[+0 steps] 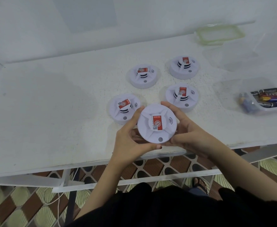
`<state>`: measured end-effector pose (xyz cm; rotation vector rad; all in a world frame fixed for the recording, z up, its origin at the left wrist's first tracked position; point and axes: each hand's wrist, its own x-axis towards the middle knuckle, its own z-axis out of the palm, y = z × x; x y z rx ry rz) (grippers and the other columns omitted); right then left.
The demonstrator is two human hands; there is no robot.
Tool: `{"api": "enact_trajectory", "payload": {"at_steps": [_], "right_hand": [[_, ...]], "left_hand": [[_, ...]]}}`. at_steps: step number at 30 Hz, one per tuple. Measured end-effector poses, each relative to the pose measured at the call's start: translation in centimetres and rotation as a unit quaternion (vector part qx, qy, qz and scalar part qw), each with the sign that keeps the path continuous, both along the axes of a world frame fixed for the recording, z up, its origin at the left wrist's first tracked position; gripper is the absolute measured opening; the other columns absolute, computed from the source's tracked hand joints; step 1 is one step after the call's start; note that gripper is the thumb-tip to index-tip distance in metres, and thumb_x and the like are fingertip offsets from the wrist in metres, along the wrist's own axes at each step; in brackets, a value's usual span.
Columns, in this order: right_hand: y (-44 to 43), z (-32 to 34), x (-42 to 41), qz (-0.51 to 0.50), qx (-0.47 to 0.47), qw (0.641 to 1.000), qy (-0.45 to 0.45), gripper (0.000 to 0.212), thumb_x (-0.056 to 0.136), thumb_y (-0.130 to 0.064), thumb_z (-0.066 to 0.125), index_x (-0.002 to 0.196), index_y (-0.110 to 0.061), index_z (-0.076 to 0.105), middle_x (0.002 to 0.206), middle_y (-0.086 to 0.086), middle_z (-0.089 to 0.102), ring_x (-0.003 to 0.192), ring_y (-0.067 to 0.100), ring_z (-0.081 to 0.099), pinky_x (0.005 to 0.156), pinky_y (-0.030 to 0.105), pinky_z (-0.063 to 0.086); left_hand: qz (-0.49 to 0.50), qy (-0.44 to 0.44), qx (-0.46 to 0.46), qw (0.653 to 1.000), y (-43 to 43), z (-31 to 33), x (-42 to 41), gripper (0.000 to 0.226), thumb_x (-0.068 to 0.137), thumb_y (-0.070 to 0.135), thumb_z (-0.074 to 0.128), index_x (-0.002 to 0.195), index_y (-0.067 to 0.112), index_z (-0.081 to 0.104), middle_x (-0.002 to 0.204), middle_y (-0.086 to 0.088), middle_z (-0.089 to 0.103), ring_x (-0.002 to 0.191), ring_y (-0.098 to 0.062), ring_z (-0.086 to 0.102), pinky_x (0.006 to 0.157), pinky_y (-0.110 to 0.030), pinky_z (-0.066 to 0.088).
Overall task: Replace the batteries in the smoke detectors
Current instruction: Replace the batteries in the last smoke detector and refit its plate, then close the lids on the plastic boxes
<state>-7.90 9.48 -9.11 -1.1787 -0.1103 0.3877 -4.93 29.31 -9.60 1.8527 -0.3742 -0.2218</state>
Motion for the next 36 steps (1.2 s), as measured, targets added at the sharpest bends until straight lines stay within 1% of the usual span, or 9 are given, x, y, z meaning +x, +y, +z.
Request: {"api": "enact_trajectory", "payload": {"at_steps": [3, 8, 12, 17, 21, 24, 28, 33, 36], "right_hand": [[-0.4, 0.6, 0.0, 0.004, -0.112, 0.993, -0.041, 0.093, 0.068, 0.019, 0.063, 0.135, -0.041, 0.036, 0.124, 0.01, 0.058, 0.107, 0.029, 0.062, 0.08, 0.036, 0.055], [-1.0, 3.3, 1.6, 0.034, -0.277, 0.954, -0.107, 0.087, 0.07, 0.001, 0.078, 0.134, -0.042, 0.039, 0.121, 0.003, 0.054, 0.099, 0.021, 0.064, 0.079, 0.041, 0.058], [0.3, 6.6, 4.7, 0.038, -0.333, 0.928, -0.162, 0.086, 0.07, -0.011, 0.081, 0.137, -0.038, 0.035, 0.123, -0.005, 0.053, 0.095, 0.01, 0.063, 0.074, 0.028, 0.057], [2.3, 9.3, 11.5, 0.02, -0.423, 0.869, -0.257, 0.087, 0.067, -0.024, 0.084, 0.138, -0.033, 0.034, 0.122, -0.009, 0.054, 0.101, 0.005, 0.056, 0.082, 0.019, 0.049], [3.8, 9.0, 18.0, 0.015, -0.491, 0.82, -0.295, 0.088, 0.063, -0.032, 0.086, 0.137, -0.027, 0.038, 0.132, -0.003, 0.045, 0.115, 0.009, 0.042, 0.088, 0.026, 0.041], [5.1, 7.8, 21.9, 0.042, -0.556, 0.774, -0.3, 0.087, 0.062, -0.042, 0.084, 0.136, -0.027, 0.04, 0.135, 0.0, 0.045, 0.125, 0.019, 0.038, 0.092, 0.039, 0.044], [7.0, 6.5, 24.6, 0.071, -0.63, 0.711, -0.305, 0.083, 0.062, -0.051, 0.08, 0.132, -0.023, 0.046, 0.126, -0.001, 0.056, 0.117, 0.024, 0.048, 0.096, 0.038, 0.037], [8.3, 5.4, 25.6, 0.095, -0.69, 0.648, -0.309, 0.086, 0.064, -0.062, 0.073, 0.135, -0.022, 0.044, 0.123, -0.001, 0.056, 0.115, 0.024, 0.045, 0.094, 0.036, 0.031], [8.5, 5.0, 25.7, 0.113, -0.71, 0.621, -0.312, 0.086, 0.066, -0.064, 0.07, 0.136, -0.022, 0.042, 0.126, 0.003, 0.052, 0.117, 0.025, 0.042, 0.095, 0.037, 0.03]], "left_hand": [[0.005, -0.008, 0.004, 1.0, 0.4, 0.3, -0.3, 0.106, 0.051, 0.018, 0.093, 0.144, 0.028, 0.043, 0.123, 0.01, 0.066, 0.108, -0.009, 0.066, 0.084, -0.039, 0.059], [0.018, -0.067, 0.037, 0.997, 1.7, 2.3, 0.0, 0.104, 0.05, 0.024, 0.095, 0.141, 0.03, 0.046, 0.128, 0.012, 0.062, 0.115, -0.007, 0.059, 0.081, -0.029, 0.058], [0.032, -0.105, 0.023, 0.994, 2.8, 5.1, 2.2, 0.097, 0.053, 0.023, 0.092, 0.138, 0.028, 0.046, 0.12, 0.034, 0.058, 0.108, 0.004, 0.059, 0.075, -0.018, 0.056], [0.05, -0.138, 0.064, 0.987, 4.7, 7.6, 8.2, 0.098, 0.06, 0.032, 0.089, 0.144, 0.025, 0.04, 0.136, 0.018, 0.054, 0.117, 0.003, 0.054, 0.081, -0.009, 0.048], [0.055, -0.117, 0.115, 0.985, 6.4, 7.4, 13.6, 0.09, 0.057, 0.043, 0.087, 0.135, 0.027, 0.045, 0.13, 0.015, 0.057, 0.115, -0.004, 0.057, 0.092, -0.021, 0.049], [0.065, -0.062, 0.13, 0.987, 7.4, 6.0, 16.7, 0.079, 0.064, 0.026, 0.089, 0.127, 0.027, 0.042, 0.128, 0.011, 0.055, 0.119, -0.01, 0.054, 0.099, -0.031, 0.045], [0.065, 0.004, 0.156, 0.986, 8.4, 4.7, 19.1, 0.081, 0.063, 0.021, 0.09, 0.129, 0.02, 0.043, 0.121, 0.013, 0.053, 0.118, -0.009, 0.051, 0.081, -0.011, 0.04], [0.057, 0.032, 0.181, 0.981, 9.0, 4.6, 19.9, 0.069, 0.058, 0.03, 0.086, 0.119, 0.028, 0.052, 0.11, 0.022, 0.055, 0.097, 0.013, 0.052, 0.073, -0.006, 0.04], [0.037, 0.026, 0.217, 0.975, 8.9, 4.5, 20.1, 0.069, 0.049, 0.044, 0.085, 0.111, 0.026, 0.062, 0.107, 0.01, 0.066, 0.095, 0.004, 0.06, 0.075, -0.012, 0.046]]}}
